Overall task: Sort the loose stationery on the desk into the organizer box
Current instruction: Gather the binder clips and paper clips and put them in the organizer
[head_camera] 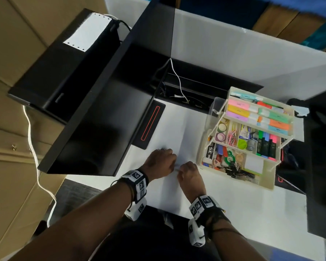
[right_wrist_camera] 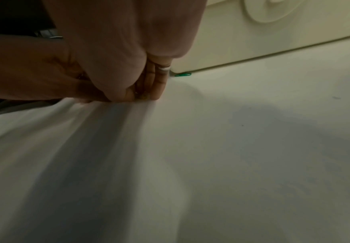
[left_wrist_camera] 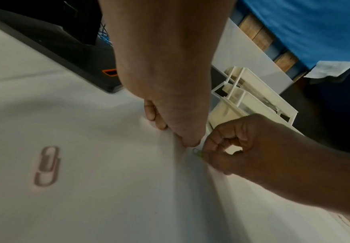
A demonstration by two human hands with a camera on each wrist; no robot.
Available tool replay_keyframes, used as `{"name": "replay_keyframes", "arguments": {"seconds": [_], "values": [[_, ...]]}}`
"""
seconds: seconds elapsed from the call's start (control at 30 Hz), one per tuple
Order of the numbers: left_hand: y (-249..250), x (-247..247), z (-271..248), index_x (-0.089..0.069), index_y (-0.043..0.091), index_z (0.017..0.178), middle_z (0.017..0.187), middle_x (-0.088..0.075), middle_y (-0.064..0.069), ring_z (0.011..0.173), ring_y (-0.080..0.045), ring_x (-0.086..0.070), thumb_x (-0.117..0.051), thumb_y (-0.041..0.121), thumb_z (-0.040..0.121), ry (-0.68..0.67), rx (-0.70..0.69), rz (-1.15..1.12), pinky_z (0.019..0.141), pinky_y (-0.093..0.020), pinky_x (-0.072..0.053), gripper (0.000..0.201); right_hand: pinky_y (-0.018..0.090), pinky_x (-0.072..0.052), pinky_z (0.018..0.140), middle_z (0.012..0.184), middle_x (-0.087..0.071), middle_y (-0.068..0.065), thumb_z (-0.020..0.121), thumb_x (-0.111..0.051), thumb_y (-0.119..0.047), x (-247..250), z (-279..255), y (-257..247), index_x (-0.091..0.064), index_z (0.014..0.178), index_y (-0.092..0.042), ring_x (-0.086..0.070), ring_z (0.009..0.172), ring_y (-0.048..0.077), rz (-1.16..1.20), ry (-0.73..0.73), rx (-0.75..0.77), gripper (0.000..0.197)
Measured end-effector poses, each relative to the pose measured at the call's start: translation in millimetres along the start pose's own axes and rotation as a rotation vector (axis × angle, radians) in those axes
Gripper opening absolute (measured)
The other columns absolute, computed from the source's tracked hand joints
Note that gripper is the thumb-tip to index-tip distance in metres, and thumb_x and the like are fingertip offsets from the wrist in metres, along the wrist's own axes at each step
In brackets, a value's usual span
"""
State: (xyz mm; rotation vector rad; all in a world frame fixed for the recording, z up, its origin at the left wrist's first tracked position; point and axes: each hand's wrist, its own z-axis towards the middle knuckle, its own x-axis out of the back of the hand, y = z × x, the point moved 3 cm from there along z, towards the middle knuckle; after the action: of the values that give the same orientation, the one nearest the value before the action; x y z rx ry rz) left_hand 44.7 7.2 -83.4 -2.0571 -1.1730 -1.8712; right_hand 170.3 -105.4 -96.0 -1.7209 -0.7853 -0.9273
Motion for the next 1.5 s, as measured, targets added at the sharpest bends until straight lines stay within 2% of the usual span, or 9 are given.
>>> {"name": "replay_keyframes", "arguments": {"seconds": [0.13,0.4,0.53,0.77,0.9,1.03,1.23,1.4,1.5], "values": [[6,2,-4,-0.063,0.013,0.083,0.092,-0.061,-0.006,0.086,-0.03,-0.063,-0.053,0.035,0.088,-0.073,0.036,0.049,0.074,-0.043,-0.053,0.025,0.032,-0.055,0.076,0.101,-0.059,0.007,0.092,-0.043,-0.02,-4,-4,18,-0.067,0.097,-0.009,-0.057,0.096,0.023,-0.046,-0.078,0.013,0.027],[21,-5,-13,-0.061,0.02,0.111,0.109,-0.063,-0.002,0.097,-0.026,-0.064,-0.065,0.029,0.087,0.043,0.21,-0.143,0.079,-0.038,-0.054,0.026,0.045,-0.058,0.068,0.093,-0.064,0.015,0.086,-0.066,-0.001,19,-13,29,-0.064,0.099,-0.005,-0.064,0.083,0.036,0.066,-0.045,0.03,0.014],[33,-7,-15,-0.065,0.017,0.094,0.099,-0.065,-0.003,0.091,-0.03,-0.066,-0.061,0.027,0.089,0.061,0.285,-0.057,0.073,-0.037,-0.054,0.012,0.044,-0.06,0.074,0.099,-0.066,0.018,0.087,-0.069,-0.005,21,-18,36,-0.066,0.104,-0.002,-0.066,0.09,0.037,0.027,-0.01,0.065,0.018],[58,-14,-11,-0.063,0.022,0.125,0.106,-0.067,-0.001,0.1,-0.024,-0.065,-0.069,0.038,0.091,0.154,0.379,-0.168,0.084,-0.037,-0.054,0.037,0.04,-0.062,0.079,0.101,-0.073,0.018,0.081,-0.085,-0.016,31,-21,46,-0.075,0.097,-0.002,-0.071,0.093,0.034,-0.011,-0.044,0.124,0.023],[70,-15,0,-0.071,0.028,0.087,0.077,-0.066,0.009,0.08,-0.017,-0.066,-0.073,0.042,0.087,0.206,0.627,-0.327,0.072,-0.026,-0.05,0.014,0.037,-0.057,0.076,0.086,-0.069,0.014,0.093,-0.069,-0.008,37,-18,45,-0.073,0.08,-0.006,-0.067,0.083,0.031,-0.038,-0.086,0.145,0.014],[70,-19,13,-0.062,0.028,0.059,0.067,-0.066,0.009,0.072,-0.019,-0.069,-0.071,0.031,0.083,0.17,0.724,-0.384,0.062,-0.021,-0.044,0.025,0.038,-0.057,0.079,0.094,-0.067,0.011,0.092,-0.066,-0.005,34,-18,45,-0.072,0.088,-0.008,-0.066,0.091,0.028,-0.055,-0.117,0.078,0.007],[56,-23,15,-0.062,0.024,0.071,0.074,-0.063,0.011,0.073,-0.014,-0.061,-0.063,0.025,0.089,0.031,0.545,-0.405,0.068,-0.027,-0.049,0.017,0.033,-0.052,0.043,0.08,-0.063,0.009,0.067,-0.088,-0.01,28,-26,43,-0.065,0.083,-0.008,-0.065,0.069,0.024,-0.256,-0.129,0.053,0.028],[48,-18,-20,-0.044,0.034,0.069,0.074,-0.052,0.008,0.066,-0.009,-0.051,-0.064,0.017,0.09,0.203,0.389,-0.461,0.064,-0.024,-0.043,0.033,0.035,-0.052,0.046,0.089,-0.063,0.015,0.078,-0.076,-0.013,26,-29,43,-0.066,0.1,-0.001,-0.062,0.073,0.027,-0.381,-0.076,0.087,0.027],[50,-14,-55,-0.051,0.022,0.075,0.069,-0.055,0.001,0.058,-0.011,-0.048,-0.062,0.011,0.094,0.232,0.378,-0.547,0.057,-0.027,-0.043,0.024,0.033,-0.057,0.05,0.097,-0.063,0.017,0.083,-0.07,-0.009,22,-30,41,-0.063,0.112,0.004,-0.063,0.081,0.027,-0.371,-0.101,0.109,0.032]]}}
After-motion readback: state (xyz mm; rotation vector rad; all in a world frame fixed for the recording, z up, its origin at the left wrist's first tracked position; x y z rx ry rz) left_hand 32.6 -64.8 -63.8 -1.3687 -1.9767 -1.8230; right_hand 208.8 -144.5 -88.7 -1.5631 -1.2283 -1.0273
